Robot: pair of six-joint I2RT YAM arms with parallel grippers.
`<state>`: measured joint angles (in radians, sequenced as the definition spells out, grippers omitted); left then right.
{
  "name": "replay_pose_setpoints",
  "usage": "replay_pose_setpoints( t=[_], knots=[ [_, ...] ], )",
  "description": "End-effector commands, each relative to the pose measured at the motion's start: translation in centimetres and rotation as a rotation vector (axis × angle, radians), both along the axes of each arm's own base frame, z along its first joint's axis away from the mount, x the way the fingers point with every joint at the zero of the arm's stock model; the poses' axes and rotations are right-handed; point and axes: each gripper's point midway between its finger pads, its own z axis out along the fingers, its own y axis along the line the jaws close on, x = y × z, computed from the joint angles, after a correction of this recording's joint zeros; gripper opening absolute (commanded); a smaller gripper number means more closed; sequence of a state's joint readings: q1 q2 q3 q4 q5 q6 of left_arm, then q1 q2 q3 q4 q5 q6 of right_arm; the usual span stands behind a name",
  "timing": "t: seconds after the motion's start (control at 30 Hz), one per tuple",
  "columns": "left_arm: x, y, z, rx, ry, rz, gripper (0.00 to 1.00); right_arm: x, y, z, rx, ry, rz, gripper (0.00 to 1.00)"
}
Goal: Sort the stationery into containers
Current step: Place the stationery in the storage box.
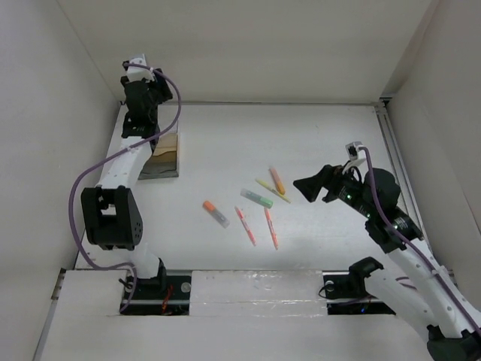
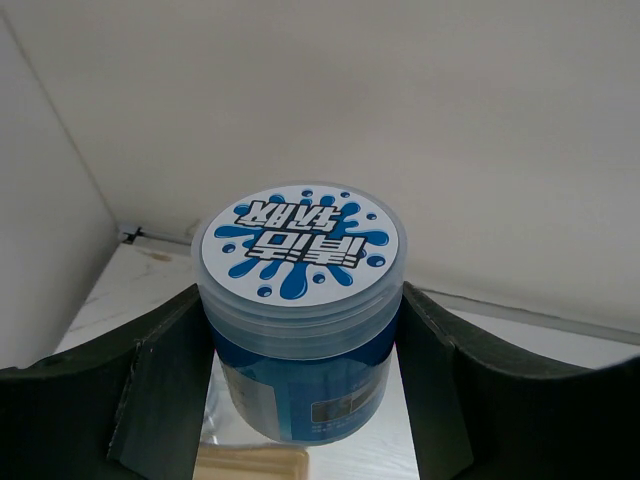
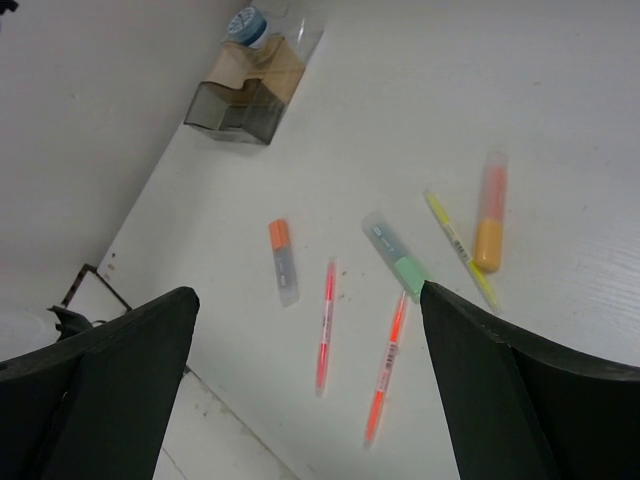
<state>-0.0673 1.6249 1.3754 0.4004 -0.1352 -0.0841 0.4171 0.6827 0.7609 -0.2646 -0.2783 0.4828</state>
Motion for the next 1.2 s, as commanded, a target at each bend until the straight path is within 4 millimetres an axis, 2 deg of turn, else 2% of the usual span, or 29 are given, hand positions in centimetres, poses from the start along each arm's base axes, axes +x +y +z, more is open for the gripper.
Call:
replay_pose_setpoints(
  t=[0.0, 0.1, 0.13, 0.17, 0.27, 0.3, 0.33, 0.37, 0.43, 0.5, 0.53, 0.6, 0.67, 0.73, 0.9, 1.17],
  knots=[
    [1.4, 0.8, 3.7, -0.010, -0.218, -0.055, 0.00, 0.3, 1.6, 1.0, 0.103, -0.055, 0.029, 0.99],
    [2.6, 0.8, 2.1, 0.007, -0.224, -0.089, 0.00, 0.6, 3.4, -0.6, 0.105, -0.037, 0.064, 0.99],
    [3.4, 0.7, 0.8, 0.018, -0.211, -0.097, 0.00, 0.6, 3.8, -1.4, 0.096, -0.023, 0.068, 0.99],
    [3.8, 1.1, 0.5, 0.030, -0.213, -0.099, 0.00, 0.8, 4.3, -1.5, 0.094, -0.027, 0.064, 0.99],
    [5.7, 0.9, -2.1, 0.029, -0.180, -0.110, 0.00, 1.2, 5.9, -3.4, 0.053, 0.013, 0.078, 0.99],
    [6.0, 1.1, -3.1, 0.027, -0.163, -0.098, 0.00, 1.4, 6.4, -3.3, 0.055, 0.009, 0.087, 0.99],
    [6.4, 1.1, -3.5, 0.026, -0.158, -0.098, 0.00, 2.0, 6.6, -4.4, 0.030, 0.029, 0.079, 0.99],
    [6.9, 1.3, -4.7, 0.025, -0.143, -0.088, 0.00, 1.9, 7.2, -4.6, 0.024, 0.038, 0.094, 0.99],
    [7.2, 1.5, -5.6, 0.023, -0.132, -0.079, 0.00, 2.0, 8.1, -5.3, 0.013, 0.057, 0.116, 0.99],
    [7.7, 1.1, -6.4, 0.004, -0.121, -0.097, 0.00, 1.7, 8.9, -4.7, 0.023, 0.041, 0.141, 0.99],
    [7.7, 1.7, -6.5, 0.005, -0.121, -0.088, 0.00, 1.4, 9.4, -5.2, 0.015, 0.052, 0.156, 0.99],
    [7.7, 1.7, -7.7, 0.003, -0.096, -0.088, 0.00, 1.4, 9.7, -5.3, 0.013, 0.051, 0.156, 0.99],
    [7.6, 2.1, -7.9, 0.002, -0.098, -0.062, 0.00, 1.7, 9.7, -5.6, 0.006, 0.059, 0.147, 0.99],
    [7.6, 2.4, -9.7, 0.013, -0.051, -0.049, 0.00, 1.7, 9.7, -5.6, 0.006, 0.059, 0.147, 0.99],
    [7.3, 3.2, -11.6, 0.033, -0.012, -0.007, 0.00, 1.3, 9.8, -5.3, 0.011, 0.051, 0.157, 0.99],
    [7.4, 3.3, -12.5, 0.043, 0.022, -0.008, 0.00, 1.3, 9.8, -5.3, 0.011, 0.051, 0.157, 0.99]
  ],
)
